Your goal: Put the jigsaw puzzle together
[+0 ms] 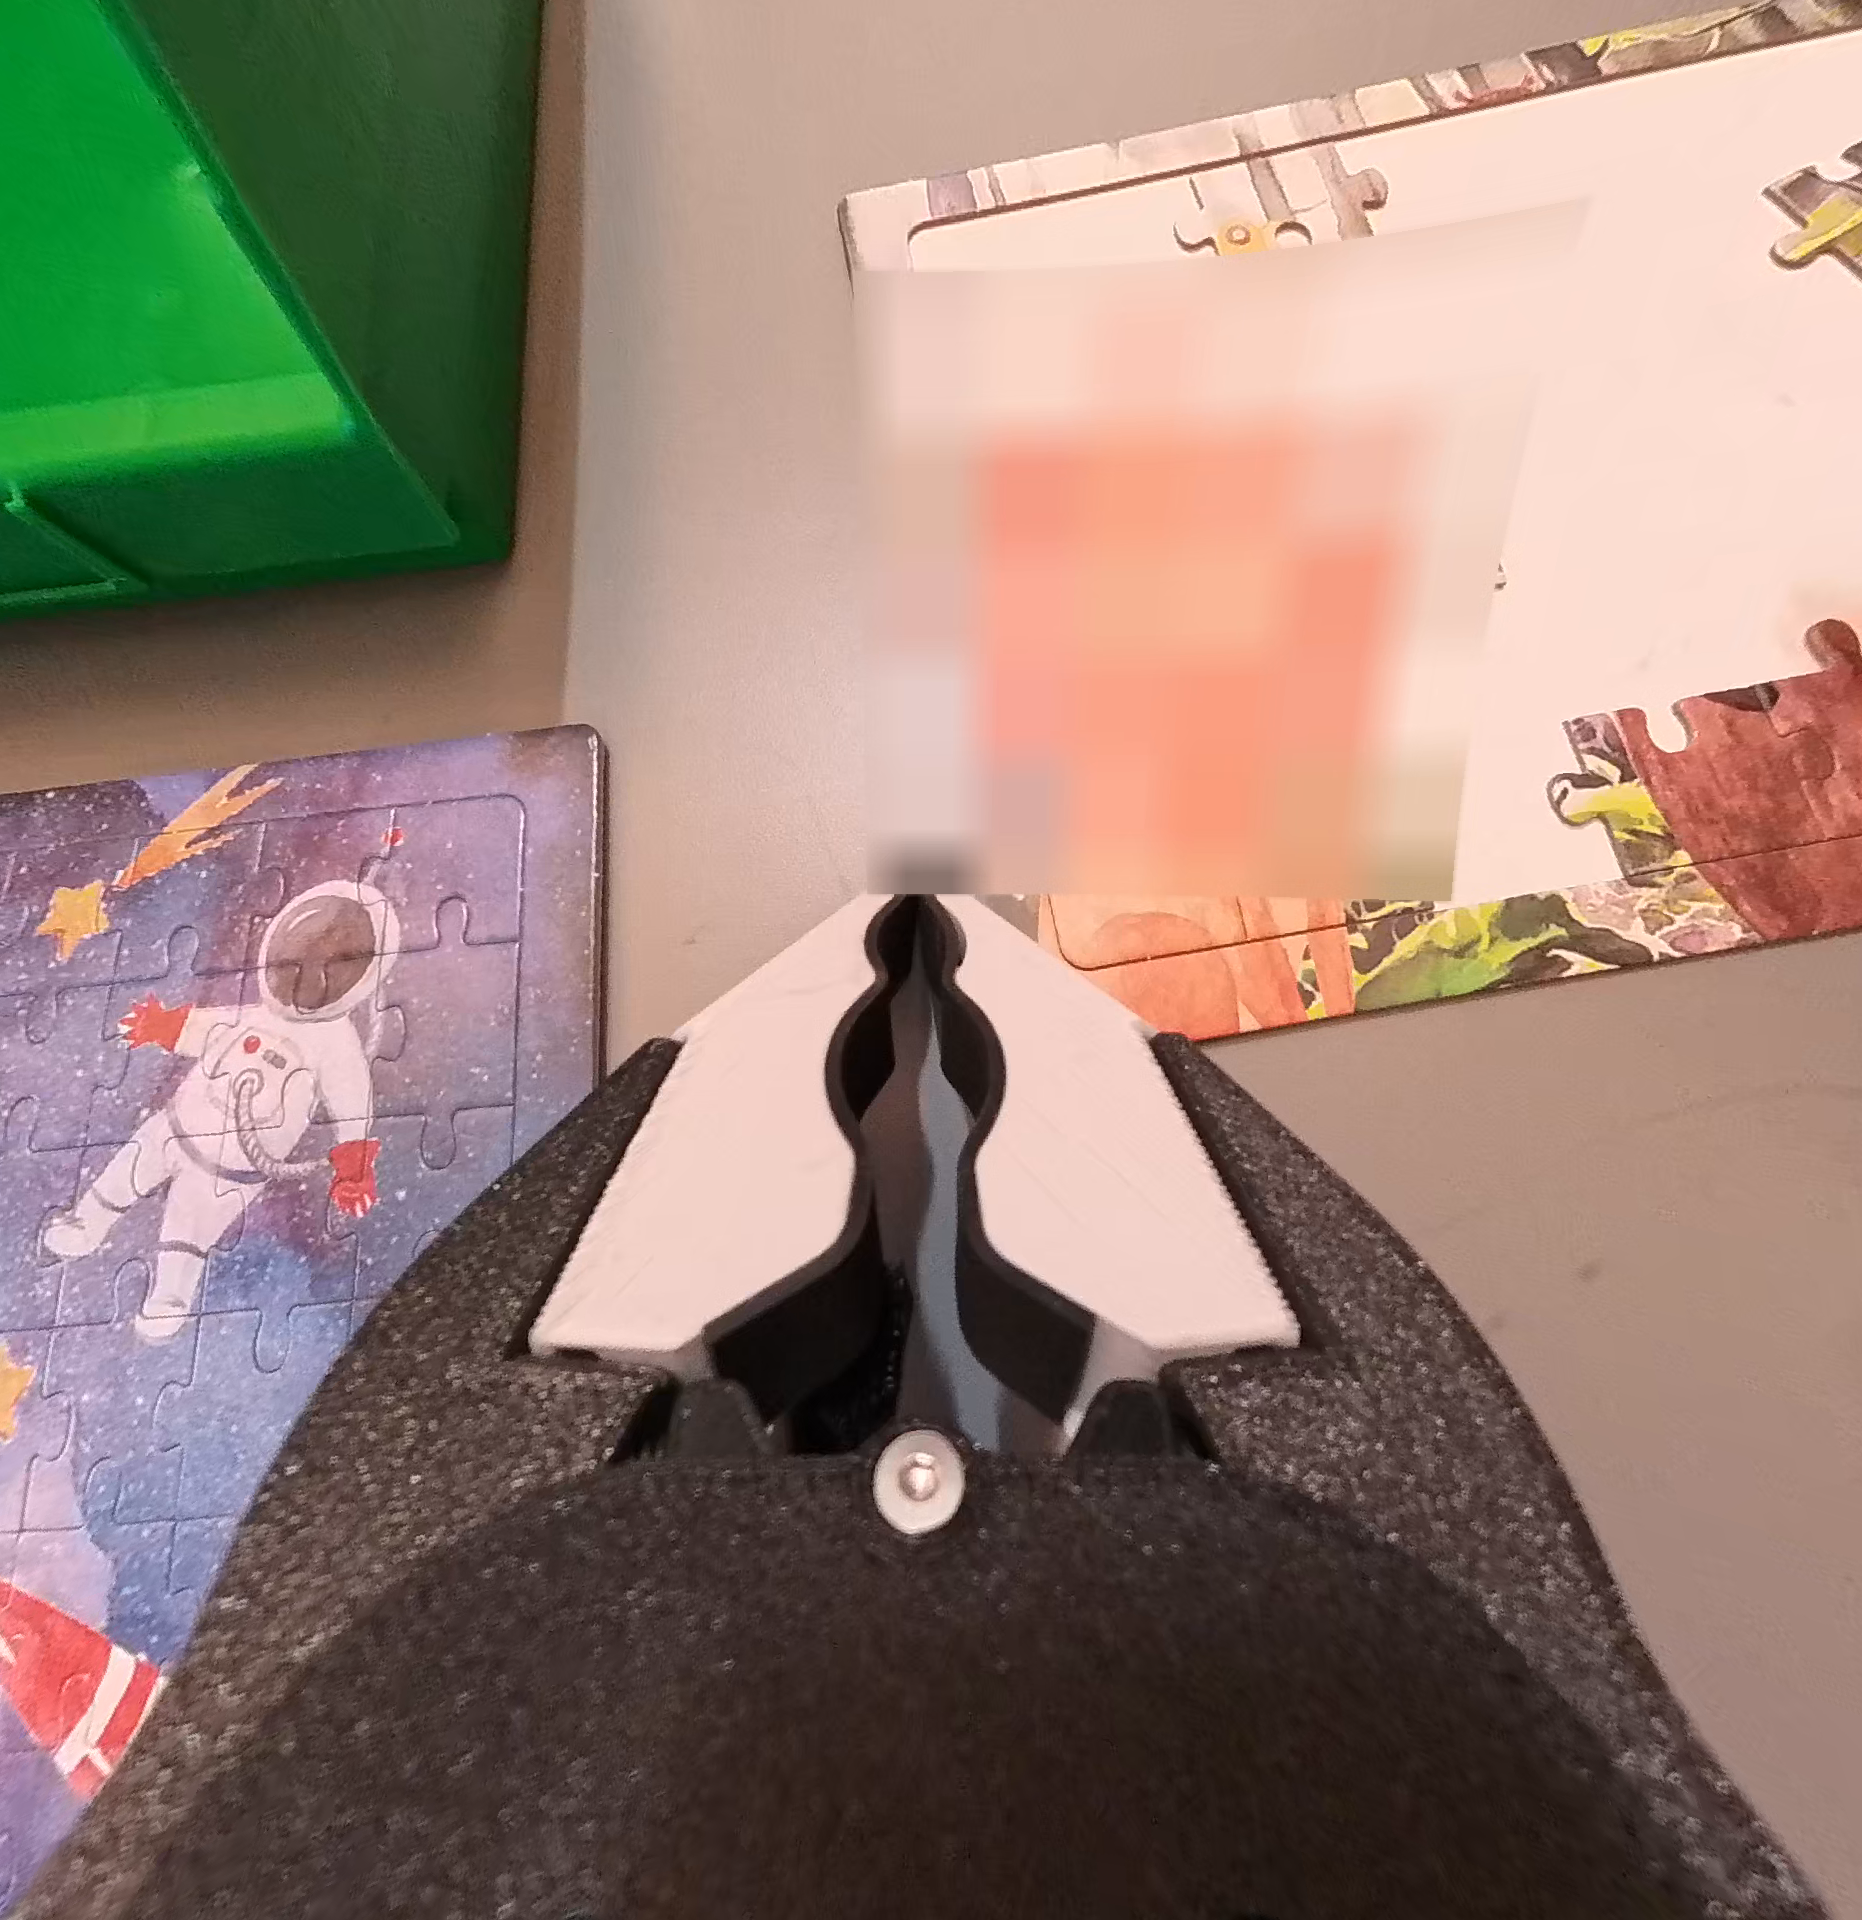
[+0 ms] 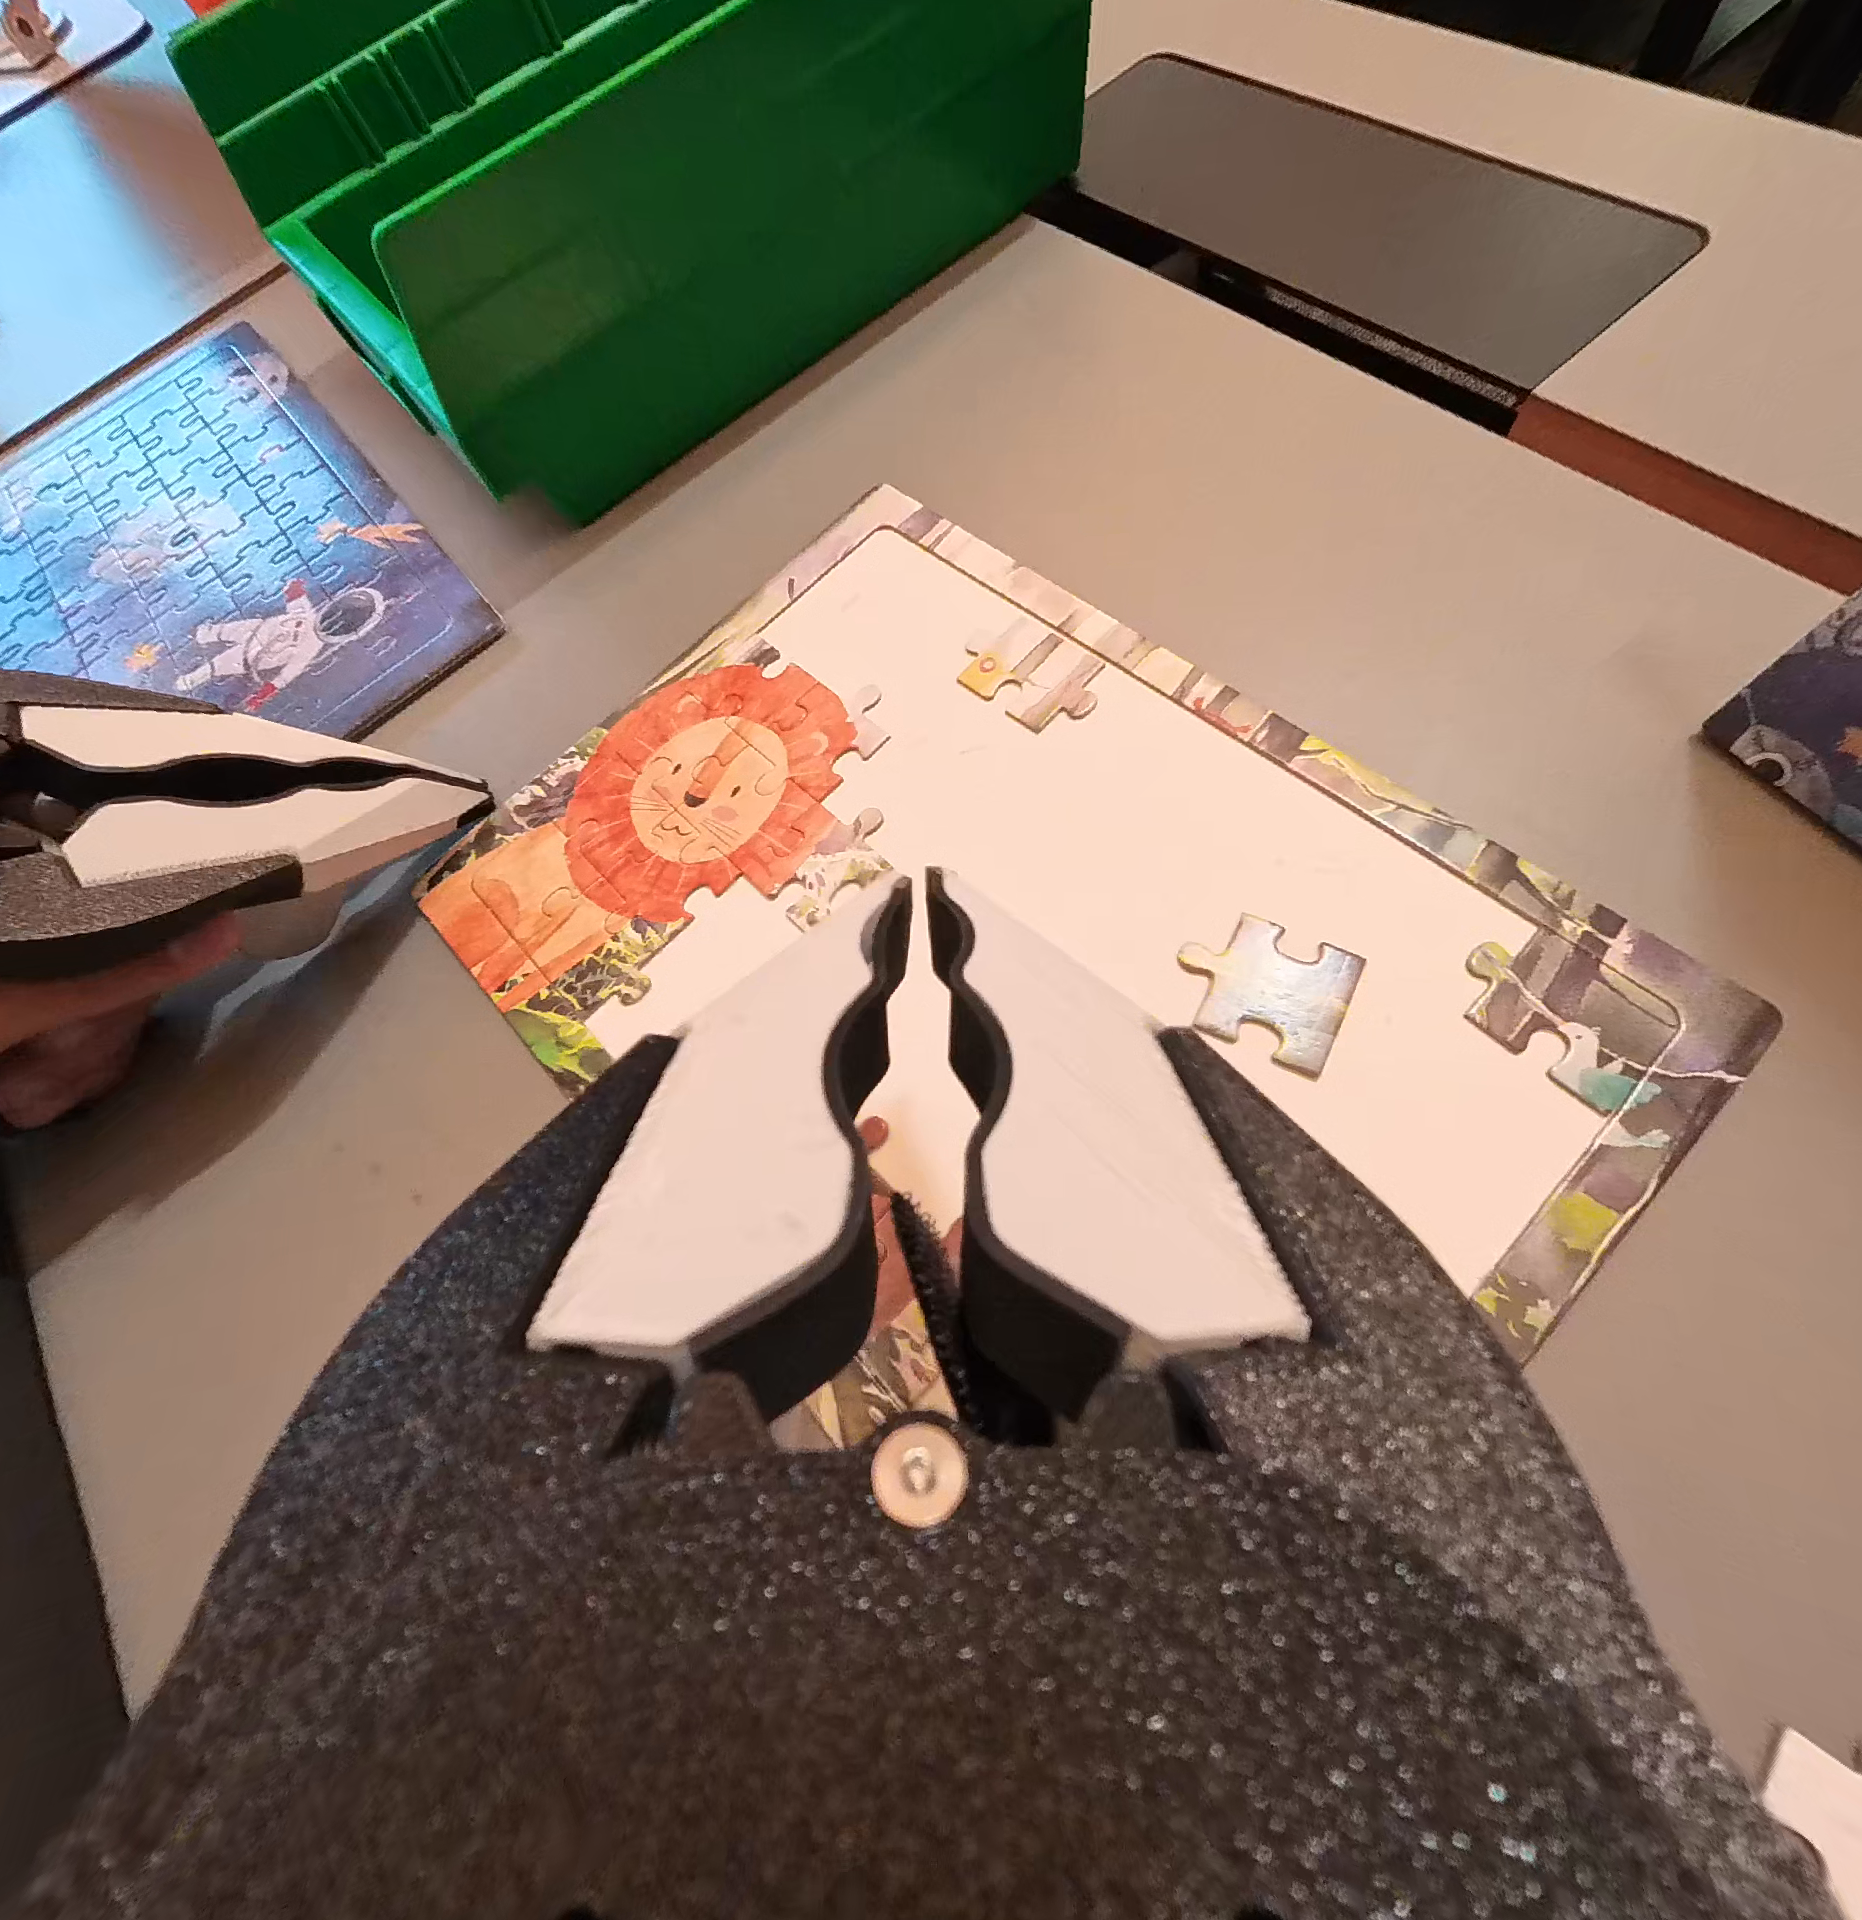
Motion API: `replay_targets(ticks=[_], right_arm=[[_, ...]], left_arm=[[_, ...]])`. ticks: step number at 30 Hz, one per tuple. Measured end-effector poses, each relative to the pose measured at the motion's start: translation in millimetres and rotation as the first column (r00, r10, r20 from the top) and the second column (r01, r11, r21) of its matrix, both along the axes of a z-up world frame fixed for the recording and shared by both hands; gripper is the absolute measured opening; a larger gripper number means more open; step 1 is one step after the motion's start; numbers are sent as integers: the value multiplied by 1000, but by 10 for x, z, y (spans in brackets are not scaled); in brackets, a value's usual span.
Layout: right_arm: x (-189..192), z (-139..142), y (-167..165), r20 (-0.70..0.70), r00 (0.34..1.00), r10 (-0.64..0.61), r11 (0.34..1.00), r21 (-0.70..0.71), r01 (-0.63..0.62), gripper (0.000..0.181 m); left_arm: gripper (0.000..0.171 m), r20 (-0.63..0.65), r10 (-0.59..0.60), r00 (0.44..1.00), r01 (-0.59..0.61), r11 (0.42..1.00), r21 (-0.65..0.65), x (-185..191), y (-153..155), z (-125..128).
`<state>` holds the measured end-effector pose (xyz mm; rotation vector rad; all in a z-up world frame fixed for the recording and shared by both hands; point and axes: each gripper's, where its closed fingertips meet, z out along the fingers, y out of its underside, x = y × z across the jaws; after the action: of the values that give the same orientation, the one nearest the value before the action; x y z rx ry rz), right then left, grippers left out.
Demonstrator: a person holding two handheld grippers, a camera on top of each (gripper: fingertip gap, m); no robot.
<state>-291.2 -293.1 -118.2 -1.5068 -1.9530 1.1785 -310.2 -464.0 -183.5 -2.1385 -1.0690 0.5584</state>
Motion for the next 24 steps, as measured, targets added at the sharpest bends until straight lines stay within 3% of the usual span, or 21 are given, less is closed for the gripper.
replay_targets(ticks=[24], right_arm=[[24,-56,-27,18,1000,24,999,47,-25,4]], left_arm=[[0,-1,-1,1000,1,1000,-2,3,2,-1]])
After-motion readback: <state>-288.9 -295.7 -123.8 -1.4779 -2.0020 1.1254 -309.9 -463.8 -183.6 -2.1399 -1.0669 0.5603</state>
